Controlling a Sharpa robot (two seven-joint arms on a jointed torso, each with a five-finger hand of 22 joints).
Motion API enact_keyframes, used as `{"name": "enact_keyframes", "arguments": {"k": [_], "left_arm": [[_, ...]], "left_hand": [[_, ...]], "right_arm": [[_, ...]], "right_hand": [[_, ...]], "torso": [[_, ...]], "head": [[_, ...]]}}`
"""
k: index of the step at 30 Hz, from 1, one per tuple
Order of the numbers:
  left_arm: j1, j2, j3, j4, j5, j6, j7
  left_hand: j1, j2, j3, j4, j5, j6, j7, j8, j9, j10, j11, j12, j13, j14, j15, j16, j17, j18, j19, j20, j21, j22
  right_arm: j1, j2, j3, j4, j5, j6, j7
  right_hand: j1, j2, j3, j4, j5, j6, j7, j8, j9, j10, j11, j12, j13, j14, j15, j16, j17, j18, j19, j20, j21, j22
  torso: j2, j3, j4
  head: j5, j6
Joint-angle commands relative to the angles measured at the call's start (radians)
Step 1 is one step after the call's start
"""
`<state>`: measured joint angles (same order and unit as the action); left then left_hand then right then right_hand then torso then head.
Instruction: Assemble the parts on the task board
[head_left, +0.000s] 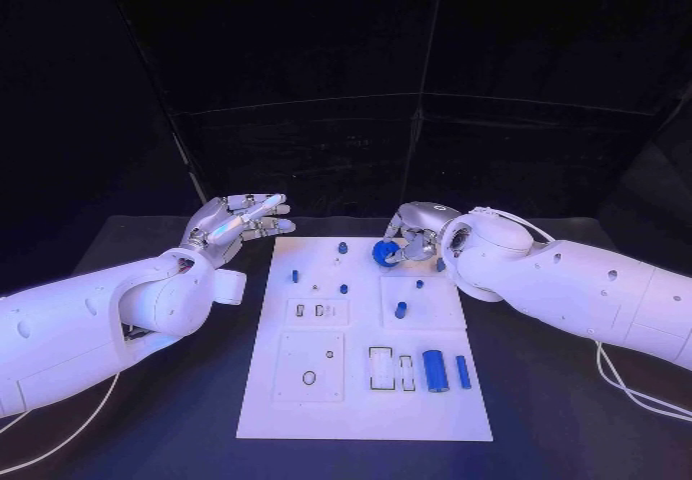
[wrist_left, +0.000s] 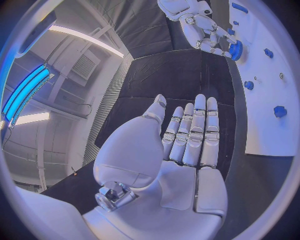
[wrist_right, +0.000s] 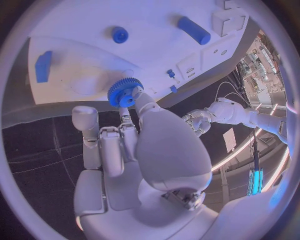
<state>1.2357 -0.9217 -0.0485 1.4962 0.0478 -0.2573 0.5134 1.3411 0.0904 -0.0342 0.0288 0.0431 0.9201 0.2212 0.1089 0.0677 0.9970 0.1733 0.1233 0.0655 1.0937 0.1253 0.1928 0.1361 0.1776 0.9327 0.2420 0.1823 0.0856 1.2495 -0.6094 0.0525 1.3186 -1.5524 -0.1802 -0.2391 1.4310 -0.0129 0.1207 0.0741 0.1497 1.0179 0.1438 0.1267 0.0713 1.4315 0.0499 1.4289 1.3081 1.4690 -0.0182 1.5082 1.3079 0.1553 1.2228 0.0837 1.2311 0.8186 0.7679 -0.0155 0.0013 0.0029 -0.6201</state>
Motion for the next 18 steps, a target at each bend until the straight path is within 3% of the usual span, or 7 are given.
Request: {"name": "enact_keyframes", "arguments": {"k": [1,8,14,18], "left_arm": [[0.002,0.001,0.001,0.003,0.001,0.015,0.003],[0.002,0.004,0.001,0.008,0.001,0.017,0.002],[0.002,0.01,0.001,0.007,0.001,0.017,0.002],[0.002,0.013,0.001,0.007,0.001,0.017,0.002]], "left_hand": [[0.005,0.003,0.0,-0.006,0.004,0.006,0.003,-0.004,-0.001,0.005,0.001,-0.003,-0.001,-0.005,0.003,-0.003,-0.001,0.005,0.008,-0.001,-0.005,-0.001],[0.005,0.003,0.0,-0.007,0.004,0.006,0.003,-0.004,-0.001,0.006,0.001,-0.004,-0.001,-0.005,0.003,-0.004,-0.001,0.005,0.009,-0.001,-0.006,-0.002],[0.005,0.003,0.0,-0.007,0.004,0.006,0.003,-0.004,-0.001,0.006,0.001,-0.004,-0.001,-0.005,0.003,-0.004,-0.001,0.005,0.009,-0.001,-0.006,-0.002],[0.005,0.003,0.0,-0.007,0.004,0.006,0.003,-0.004,-0.001,0.006,0.001,-0.004,-0.001,-0.005,0.003,-0.004,-0.001,0.005,0.009,-0.001,-0.006,-0.002]], "right_arm": [[0.002,0.013,0.001,0.014,-0.015,-0.055,0.006],[0.003,0.084,0.002,-0.026,-0.034,-0.063,0.014],[0.003,0.154,0.001,-0.084,-0.038,-0.052,0.029],[0.002,0.193,0.0,-0.117,-0.041,-0.035,0.033]], "right_hand": [[-0.014,-0.005,-0.001,0.006,0.005,0.017,-0.008,-0.003,-0.001,0.005,0.0,0.003,0.036,0.066,-0.006,0.003,0.067,-0.018,0.003,-0.001,0.003,0.001],[-0.017,-0.006,0.001,0.007,0.006,0.016,-0.008,-0.004,-0.002,0.006,0.0,0.004,0.038,0.067,-0.006,0.004,0.069,-0.018,0.003,-0.001,0.004,0.001],[-0.018,-0.004,0.004,0.008,0.008,0.016,-0.008,-0.005,-0.002,0.006,0.0,0.005,0.039,0.067,-0.006,0.004,0.07,-0.018,0.003,-0.001,0.004,0.001],[-0.019,-0.005,0.005,0.008,0.009,0.015,-0.007,-0.006,-0.002,0.004,0.0,0.002,0.035,0.067,-0.006,0.004,0.07,-0.018,0.003,-0.001,0.003,0.0]], "torso": [[0.0,-0.0011,0.0013],[0.001,-0.0019,0.0028],[0.002,0.0013,0.0013],[0.002,0.0011,0.0012]], "head": [[0.001,-0.001],[0.006,-0.003],[0.012,-0.005],[0.014,-0.008]]}}
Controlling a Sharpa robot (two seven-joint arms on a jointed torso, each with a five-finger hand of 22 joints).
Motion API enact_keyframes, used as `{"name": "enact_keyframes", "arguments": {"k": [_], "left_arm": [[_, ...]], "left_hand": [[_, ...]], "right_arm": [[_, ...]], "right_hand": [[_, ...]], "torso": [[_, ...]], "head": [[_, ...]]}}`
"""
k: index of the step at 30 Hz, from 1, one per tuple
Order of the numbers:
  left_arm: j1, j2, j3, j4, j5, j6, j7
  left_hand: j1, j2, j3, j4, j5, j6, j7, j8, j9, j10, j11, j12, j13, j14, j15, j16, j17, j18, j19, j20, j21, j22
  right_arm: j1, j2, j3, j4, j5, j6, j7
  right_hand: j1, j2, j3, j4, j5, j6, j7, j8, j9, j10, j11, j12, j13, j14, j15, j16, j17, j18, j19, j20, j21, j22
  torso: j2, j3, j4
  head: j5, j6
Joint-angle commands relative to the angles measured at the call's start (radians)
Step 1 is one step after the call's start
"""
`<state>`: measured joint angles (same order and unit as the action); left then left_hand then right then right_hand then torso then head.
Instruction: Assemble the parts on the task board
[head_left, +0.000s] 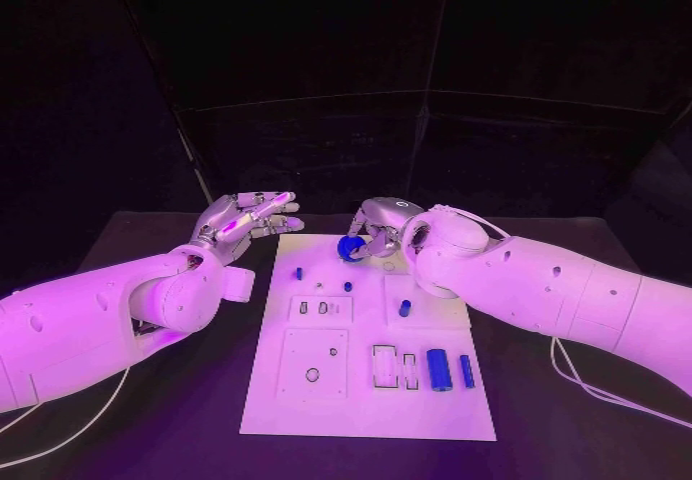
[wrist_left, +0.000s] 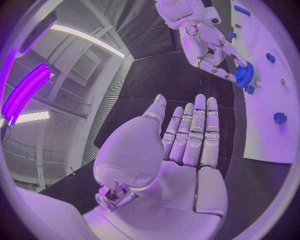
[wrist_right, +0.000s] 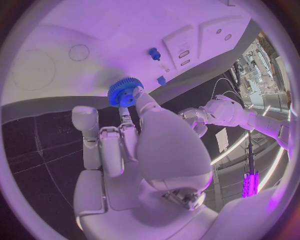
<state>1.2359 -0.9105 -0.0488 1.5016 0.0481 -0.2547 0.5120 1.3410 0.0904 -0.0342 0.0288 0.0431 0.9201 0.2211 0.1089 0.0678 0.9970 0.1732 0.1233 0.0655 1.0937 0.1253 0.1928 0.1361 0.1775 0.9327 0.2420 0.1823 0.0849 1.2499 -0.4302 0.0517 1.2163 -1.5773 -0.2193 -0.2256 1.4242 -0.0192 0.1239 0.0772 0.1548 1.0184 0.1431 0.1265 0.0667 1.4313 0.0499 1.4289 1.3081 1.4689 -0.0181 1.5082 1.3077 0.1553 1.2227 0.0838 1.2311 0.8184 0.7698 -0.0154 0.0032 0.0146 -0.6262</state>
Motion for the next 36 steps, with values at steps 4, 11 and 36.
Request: {"name": "enact_keyframes", "arguments": {"k": [4,11,36], "left_arm": [[0.002,0.003,0.001,0.001,0.0,0.015,0.003],[0.002,0.004,0.001,0.0,0.0,0.014,0.002],[0.004,0.009,0.001,-0.005,0.0,0.015,0.0]], "left_hand": [[0.005,0.003,0.0,-0.007,0.004,0.006,0.003,-0.004,-0.001,0.006,0.001,-0.004,-0.001,-0.005,0.003,-0.004,-0.001,0.005,0.009,-0.001,-0.006,-0.001],[0.005,0.003,0.0,-0.007,0.004,0.006,0.003,-0.004,-0.001,0.006,0.001,-0.004,-0.001,-0.005,0.003,-0.004,-0.001,0.005,0.009,-0.001,-0.006,-0.001],[0.005,0.003,0.0,-0.007,0.004,0.006,0.003,-0.004,-0.001,0.006,0.001,-0.004,-0.001,-0.005,0.003,-0.004,-0.001,0.005,0.009,-0.001,-0.006,-0.001]], "right_arm": [[0.001,0.037,0.0,-0.036,-0.02,0.018,0.021],[0.001,0.06,-0.001,-0.059,-0.027,0.045,0.02],[0.0,0.084,-0.004,-0.085,-0.032,0.064,0.02]], "right_hand": [[-0.013,0.001,0.003,0.004,0.004,0.013,-0.006,-0.007,0.002,0.003,0.001,0.001,0.034,0.067,-0.006,0.004,0.07,-0.018,0.003,-0.001,0.003,0.0],[-0.014,0.0,0.004,0.004,0.004,0.012,-0.006,-0.008,0.001,0.002,0.001,0.0,0.033,0.067,-0.005,0.004,0.07,-0.018,0.002,-0.001,0.003,-0.001],[-0.062,-0.047,-0.014,0.01,0.021,-0.093,0.023,-0.065,-0.005,-0.055,0.026,-0.051,-0.036,0.065,0.015,0.004,0.068,-0.017,-0.011,0.016,-0.005,-0.017]], "torso": [[-0.001,0.0003,-0.0014],[-0.001,0.0018,-0.0023],[-0.001,0.0014,-0.0022]], "head": [[0.003,-0.004],[0.004,-0.007],[0.006,-0.021]]}}
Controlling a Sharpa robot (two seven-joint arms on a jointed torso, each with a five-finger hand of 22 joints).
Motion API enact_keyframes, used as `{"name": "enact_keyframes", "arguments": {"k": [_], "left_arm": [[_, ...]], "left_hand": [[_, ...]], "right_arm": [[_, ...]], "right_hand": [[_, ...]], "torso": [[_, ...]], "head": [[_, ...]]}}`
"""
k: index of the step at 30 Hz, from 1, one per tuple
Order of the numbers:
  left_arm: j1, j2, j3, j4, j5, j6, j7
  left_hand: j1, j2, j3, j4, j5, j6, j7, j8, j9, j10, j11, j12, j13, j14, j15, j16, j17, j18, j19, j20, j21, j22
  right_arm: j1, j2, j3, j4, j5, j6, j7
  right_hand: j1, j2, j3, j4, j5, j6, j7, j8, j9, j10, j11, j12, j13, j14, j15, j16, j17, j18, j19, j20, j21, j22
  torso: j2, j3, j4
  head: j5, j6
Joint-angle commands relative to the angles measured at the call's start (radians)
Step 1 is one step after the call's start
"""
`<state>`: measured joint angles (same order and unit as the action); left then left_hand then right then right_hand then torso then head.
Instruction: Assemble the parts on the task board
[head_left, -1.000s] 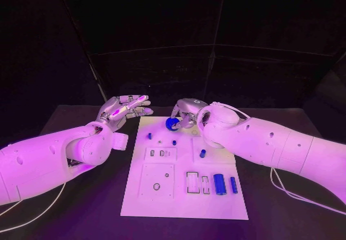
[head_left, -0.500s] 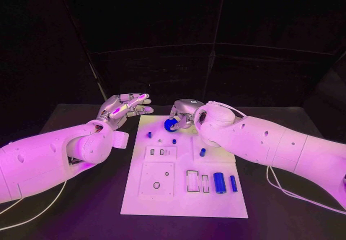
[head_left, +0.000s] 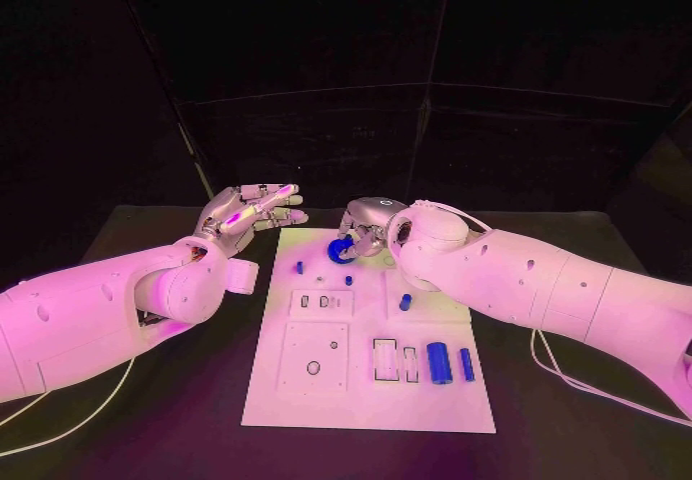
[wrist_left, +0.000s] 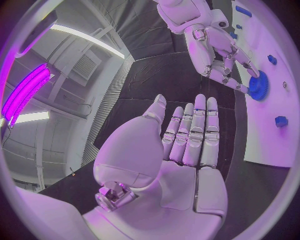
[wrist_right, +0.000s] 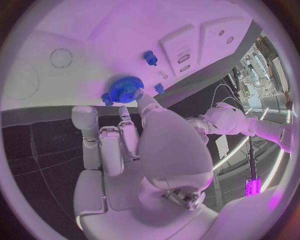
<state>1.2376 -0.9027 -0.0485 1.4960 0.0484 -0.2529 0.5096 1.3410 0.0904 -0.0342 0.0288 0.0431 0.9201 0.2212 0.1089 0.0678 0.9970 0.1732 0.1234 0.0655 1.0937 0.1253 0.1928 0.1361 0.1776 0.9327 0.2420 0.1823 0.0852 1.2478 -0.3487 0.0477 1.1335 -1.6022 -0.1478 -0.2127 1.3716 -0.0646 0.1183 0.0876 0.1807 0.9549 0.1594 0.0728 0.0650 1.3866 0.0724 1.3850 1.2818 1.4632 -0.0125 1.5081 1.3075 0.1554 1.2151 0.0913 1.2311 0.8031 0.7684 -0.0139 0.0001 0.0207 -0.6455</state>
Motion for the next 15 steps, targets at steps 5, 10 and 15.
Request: {"name": "enact_keyframes", "arguments": {"k": [5,10,15], "left_arm": [[0.002,0.001,0.001,0.0,0.0,0.013,0.002],[0.002,0.001,0.001,0.0,0.0,0.013,0.002],[0.003,0.001,0.001,0.0,0.0,0.013,0.002]], "left_hand": [[0.005,0.003,0.0,-0.007,0.004,0.006,0.003,-0.005,-0.001,0.006,0.001,-0.004,-0.001,-0.005,0.003,-0.004,-0.001,0.005,0.009,-0.001,-0.006,-0.001],[0.005,0.003,0.0,-0.007,0.004,0.006,0.003,-0.005,-0.001,0.006,0.001,-0.004,-0.001,-0.005,0.003,-0.004,-0.001,0.005,0.009,-0.001,-0.006,-0.001],[0.005,0.003,0.0,-0.007,0.004,0.006,0.003,-0.005,-0.001,0.006,0.001,-0.004,-0.001,-0.005,0.003,-0.004,-0.001,0.005,0.009,-0.001,-0.006,-0.001]], "right_arm": [[0.002,0.005,0.0,-0.006,-0.007,0.004,0.006],[0.002,0.005,0.0,-0.007,-0.007,0.033,0.005],[0.002,0.003,0.0,-0.007,-0.007,0.04,0.004]], "right_hand": [[-0.022,-0.013,-0.024,0.007,-0.005,-0.133,0.021,-0.016,-0.005,-0.029,0.018,-0.022,-0.031,0.071,0.022,0.006,0.073,-0.016,-0.007,0.021,-0.007,-0.006],[-0.033,-0.016,-0.036,0.016,-0.004,-0.118,0.024,-0.011,-0.001,-0.028,0.021,-0.02,-0.028,0.072,0.026,0.008,0.079,-0.016,-0.007,0.025,-0.005,-0.003],[-0.038,-0.013,-0.04,0.022,-0.004,-0.085,0.022,-0.004,0.004,-0.024,0.02,-0.015,-0.021,0.073,0.026,0.009,0.082,-0.016,-0.006,0.026,-0.003,0.0]], "torso": [[0.0,0.0001,0.0002],[0.0,0.0,-0.0003],[0.0,0.0004,0.0001]], "head": [[0.0,-0.002],[0.0,-0.004],[0.0,-0.005]]}}
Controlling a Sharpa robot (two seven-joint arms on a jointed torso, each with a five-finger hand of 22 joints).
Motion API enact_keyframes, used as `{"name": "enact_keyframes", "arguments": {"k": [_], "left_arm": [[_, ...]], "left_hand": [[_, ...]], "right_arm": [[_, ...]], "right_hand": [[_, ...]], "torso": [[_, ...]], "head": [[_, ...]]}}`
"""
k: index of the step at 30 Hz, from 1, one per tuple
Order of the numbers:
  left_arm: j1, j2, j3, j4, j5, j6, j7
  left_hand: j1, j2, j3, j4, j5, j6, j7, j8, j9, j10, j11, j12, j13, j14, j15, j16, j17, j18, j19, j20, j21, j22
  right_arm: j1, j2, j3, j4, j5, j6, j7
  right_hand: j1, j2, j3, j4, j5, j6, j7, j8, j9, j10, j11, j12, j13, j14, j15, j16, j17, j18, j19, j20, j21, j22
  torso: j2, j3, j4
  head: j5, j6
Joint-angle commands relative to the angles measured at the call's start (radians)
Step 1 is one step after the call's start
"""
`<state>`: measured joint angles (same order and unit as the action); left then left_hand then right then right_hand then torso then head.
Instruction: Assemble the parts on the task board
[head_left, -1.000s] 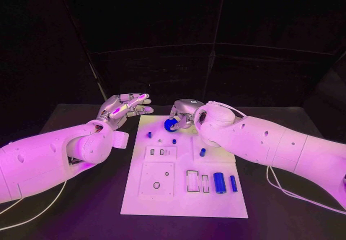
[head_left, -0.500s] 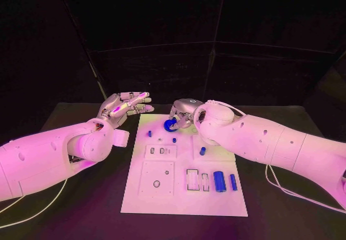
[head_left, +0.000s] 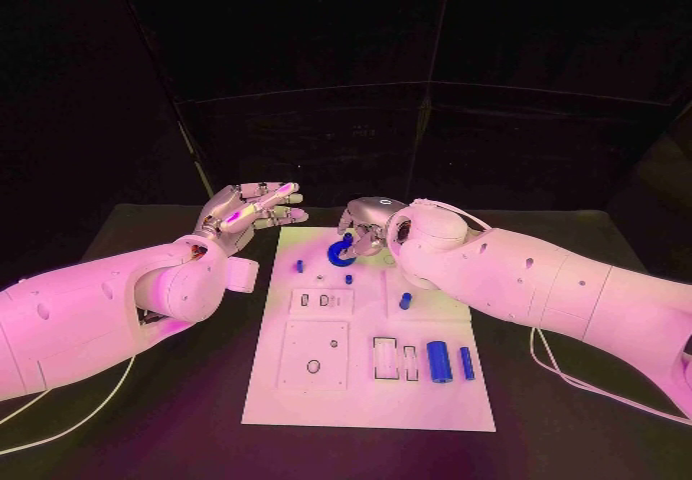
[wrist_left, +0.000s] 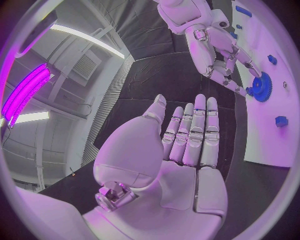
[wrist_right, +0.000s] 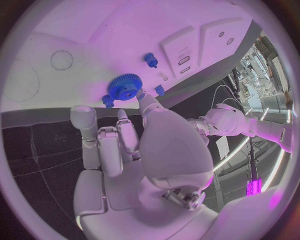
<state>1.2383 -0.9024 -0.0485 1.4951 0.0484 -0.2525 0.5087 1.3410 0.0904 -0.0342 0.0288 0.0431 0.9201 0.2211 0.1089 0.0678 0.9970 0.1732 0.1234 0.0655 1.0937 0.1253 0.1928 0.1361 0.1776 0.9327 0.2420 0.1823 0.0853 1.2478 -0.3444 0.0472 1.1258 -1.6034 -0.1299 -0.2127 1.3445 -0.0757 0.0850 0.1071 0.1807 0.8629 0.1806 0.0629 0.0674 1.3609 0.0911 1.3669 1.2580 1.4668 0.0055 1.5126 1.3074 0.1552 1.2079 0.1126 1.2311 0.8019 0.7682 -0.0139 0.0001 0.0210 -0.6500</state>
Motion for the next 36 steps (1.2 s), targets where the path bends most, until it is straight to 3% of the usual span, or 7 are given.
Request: {"name": "enact_keyframes", "arguments": {"k": [1,8,14,17,22,29,36], "left_arm": [[0.002,0.001,0.001,0.0,0.0,0.013,0.003],[0.002,-0.002,0.001,-0.002,0.0,0.013,0.003],[0.002,-0.009,0.001,-0.001,0.0,0.013,0.003],[0.002,-0.012,0.0,-0.001,0.0,0.012,0.003],[0.002,-0.015,0.0,-0.002,0.0,0.012,0.003],[0.002,-0.012,0.0,-0.003,0.0,0.014,0.003],[0.001,-0.002,0.0,-0.008,0.0,0.02,0.003]], "left_hand": [[0.005,0.003,0.0,-0.007,0.004,0.006,0.003,-0.004,-0.001,0.006,0.001,-0.004,-0.001,-0.005,0.003,-0.004,-0.001,0.005,0.009,-0.001,-0.006,-0.001],[0.005,0.003,0.0,-0.007,0.004,0.006,0.003,-0.004,-0.001,0.006,0.001,-0.004,-0.001,-0.005,0.003,-0.004,-0.001,0.005,0.009,-0.001,-0.006,-0.001],[0.005,0.004,0.001,-0.008,0.004,0.007,0.003,-0.006,-0.002,0.007,0.001,-0.006,-0.001,-0.004,0.004,-0.006,0.0,0.005,0.01,-0.001,-0.008,-0.003],[0.005,0.004,0.002,-0.009,0.004,0.007,0.003,-0.006,-0.002,0.007,0.001,-0.006,-0.001,-0.004,0.004,-0.006,0.0,0.005,0.011,-0.001,-0.008,-0.003],[0.005,0.004,0.002,-0.009,0.004,0.008,0.003,-0.006,-0.002,0.008,0.001,-0.006,-0.001,-0.004,0.004,-0.007,0.0,0.005,0.011,-0.001,-0.008,-0.003],[0.005,0.004,0.002,-0.009,0.004,0.008,0.003,-0.006,-0.001,0.008,0.001,-0.007,-0.001,-0.003,0.004,-0.007,0.0,0.005,0.011,-0.001,-0.009,-0.003],[0.005,0.005,0.003,-0.009,0.004,0.009,0.002,-0.006,-0.001,0.009,0.001,-0.007,-0.001,-0.003,0.003,-0.007,0.0,0.005,0.012,-0.001,-0.009,-0.004]], "right_arm": [[0.002,-0.003,0.0,0.002,-0.005,0.016,0.004],[0.001,-0.063,0.0,0.048,0.048,-0.103,0.041],[0.001,-0.191,-0.001,0.159,0.177,-0.218,0.117],[0.001,-0.286,0.0,0.232,0.276,-0.256,0.161],[0.002,-0.411,0.0,0.286,0.4,-0.22,0.206],[0.001,-0.489,0.0,0.276,0.447,-0.162,0.238],[-0.007,-0.501,-0.001,0.223,0.458,-0.119,0.268]], "right_hand": [[-0.012,-0.001,-0.008,0.004,-0.003,0.01,0.0,0.007,0.002,0.003,0.001,0.004,0.004,0.069,0.008,0.005,0.083,-0.015,0.002,0.005,-0.002,0.001],[-0.01,0.011,-0.01,0.01,0.05,0.035,-0.006,0.014,0.005,0.019,-0.004,0.021,0.026,0.07,0.004,0.006,0.087,-0.016,0.004,0.003,0.002,0.004],[0.003,0.02,-0.004,0.004,0.07,0.039,-0.007,0.012,0.004,0.015,-0.006,0.017,0.02,0.069,0.002,0.006,0.086,-0.015,0.002,0.001,0.001,0.0],[0.019,0.023,0.002,-0.007,0.083,0.045,-0.008,0.013,0.004,0.016,-0.007,0.017,0.023,0.07,0.001,0.007,0.091,-0.015,0.002,-0.001,0.002,0.002],[0.033,0.023,0.007,-0.019,0.087,0.052,-0.01,0.014,0.004,0.017,-0.009,0.017,0.023,0.071,-0.001,0.009,0.096,-0.016,0.003,-0.002,0.003,0.003],[0.042,0.018,0.007,-0.029,0.086,0.057,-0.011,0.014,0.004,0.017,-0.01,0.015,0.022,0.07,-0.001,0.007,0.092,-0.016,0.002,-0.003,0.003,0.001],[0.063,0.008,0.008,-0.05,0.074,0.051,-0.01,0.008,0.001,0.013,-0.01,0.011,0.017,0.07,-0.001,0.007,0.092,-0.015,-0.001,-0.003,0.001,-0.002]], "torso": [[0.0,0.0004,0.0001],[-0.001,0.0017,-0.0016],[-0.004,0.0018,-0.0072],[-0.008,0.0049,-0.0143],[-0.013,0.0062,-0.022],[-0.016,0.0114,-0.0326],[-0.014,0.0091,-0.0264]], "head": [[0.0,0.0],[0.003,0.001],[0.008,0.003],[0.01,0.003],[0.011,0.006],[0.006,0.008],[-0.036,0.011]]}}
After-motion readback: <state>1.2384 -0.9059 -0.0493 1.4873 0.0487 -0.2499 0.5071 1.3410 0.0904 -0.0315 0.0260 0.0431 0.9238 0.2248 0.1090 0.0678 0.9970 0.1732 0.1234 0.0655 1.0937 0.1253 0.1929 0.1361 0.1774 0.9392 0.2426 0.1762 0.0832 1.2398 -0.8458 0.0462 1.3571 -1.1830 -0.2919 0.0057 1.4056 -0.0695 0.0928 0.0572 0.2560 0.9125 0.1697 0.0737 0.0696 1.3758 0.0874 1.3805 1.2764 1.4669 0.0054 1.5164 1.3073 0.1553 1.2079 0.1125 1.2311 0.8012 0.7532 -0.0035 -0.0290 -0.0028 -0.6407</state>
